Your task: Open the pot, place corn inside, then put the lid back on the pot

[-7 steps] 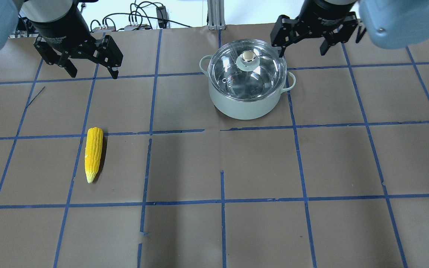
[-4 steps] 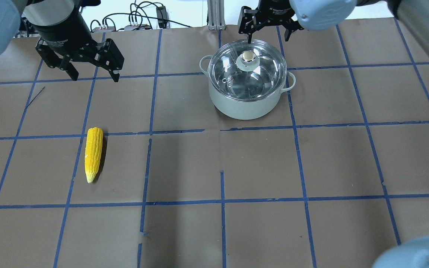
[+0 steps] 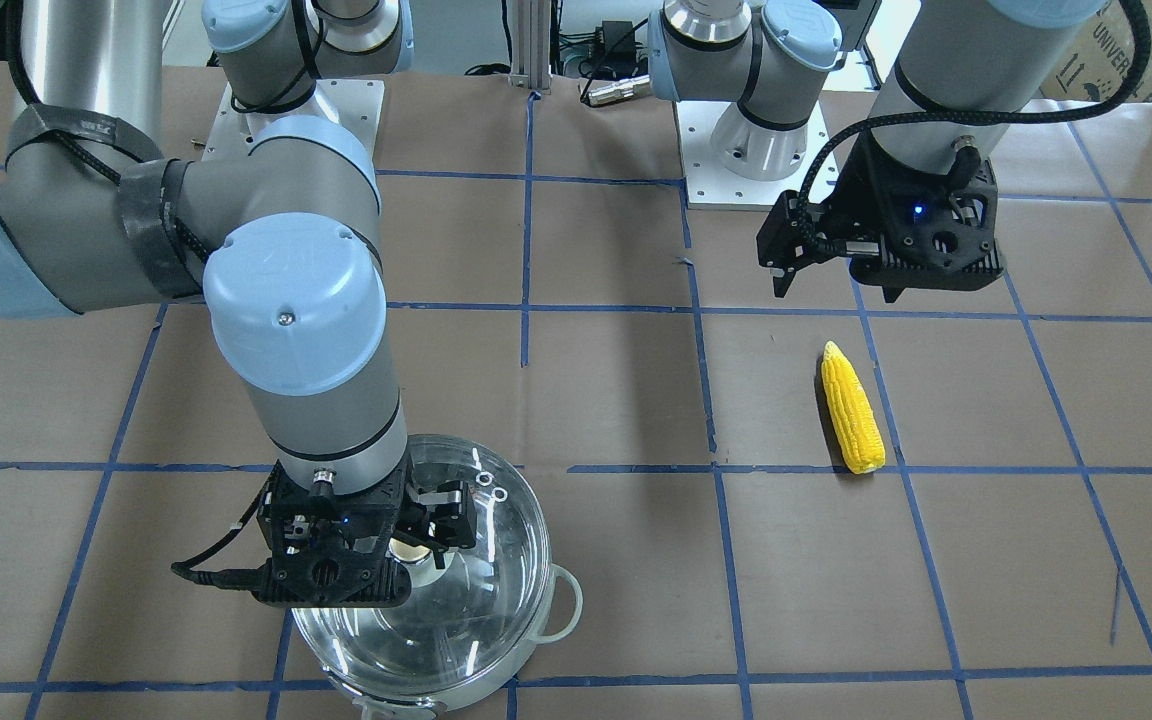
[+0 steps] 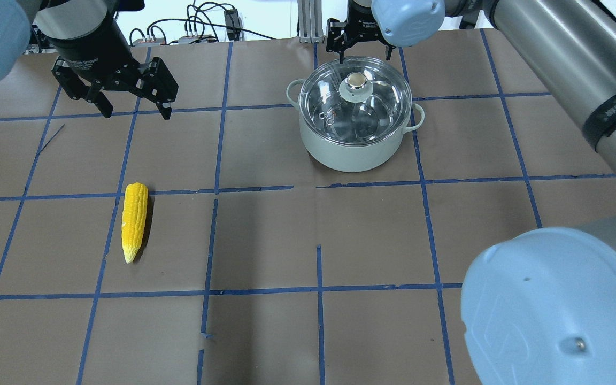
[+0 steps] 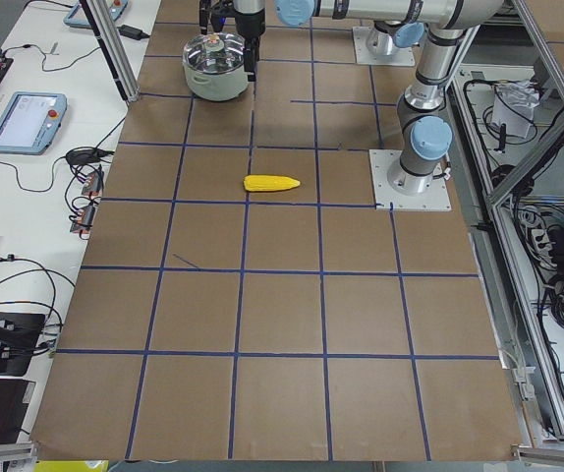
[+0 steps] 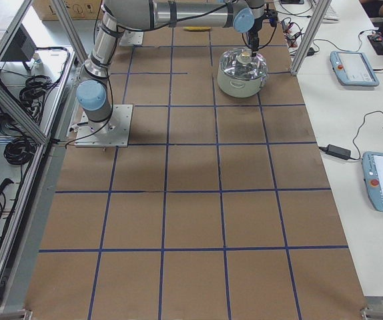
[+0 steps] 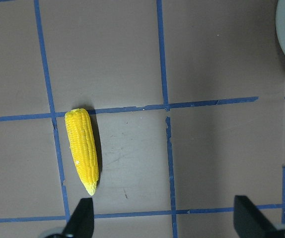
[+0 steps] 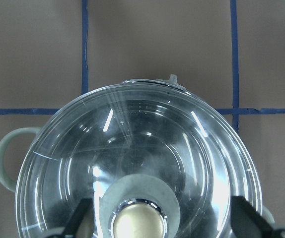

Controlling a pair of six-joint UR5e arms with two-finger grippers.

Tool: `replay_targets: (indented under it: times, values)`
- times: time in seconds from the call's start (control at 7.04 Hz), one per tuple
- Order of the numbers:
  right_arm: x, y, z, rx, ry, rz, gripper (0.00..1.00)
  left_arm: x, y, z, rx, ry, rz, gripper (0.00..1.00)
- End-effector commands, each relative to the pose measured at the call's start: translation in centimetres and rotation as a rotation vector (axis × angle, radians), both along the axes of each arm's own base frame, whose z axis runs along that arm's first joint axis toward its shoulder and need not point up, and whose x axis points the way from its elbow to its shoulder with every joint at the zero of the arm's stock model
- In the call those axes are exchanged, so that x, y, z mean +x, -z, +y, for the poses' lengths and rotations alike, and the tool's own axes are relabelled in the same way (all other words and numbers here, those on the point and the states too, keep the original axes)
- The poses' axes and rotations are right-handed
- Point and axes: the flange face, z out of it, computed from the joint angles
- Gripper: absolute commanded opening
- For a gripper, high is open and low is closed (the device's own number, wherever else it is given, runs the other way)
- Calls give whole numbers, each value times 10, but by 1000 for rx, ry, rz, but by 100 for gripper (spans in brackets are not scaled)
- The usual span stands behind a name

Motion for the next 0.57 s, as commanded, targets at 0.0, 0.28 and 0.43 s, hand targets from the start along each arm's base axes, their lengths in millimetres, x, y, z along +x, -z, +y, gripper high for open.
replay_targets:
  times: [0.0,0.28,0.43]
  values:
    - [10,23,3,-21,-15,-6,94,0,-6,0,-13,-3,2,100]
    - [2,41,8,-42,-15,-16,95,1,-2,-1,-6,-8,1,100]
    - [-3,37,8,-44,-14,-19,95,1,-4,-1,-9,-9,2,100]
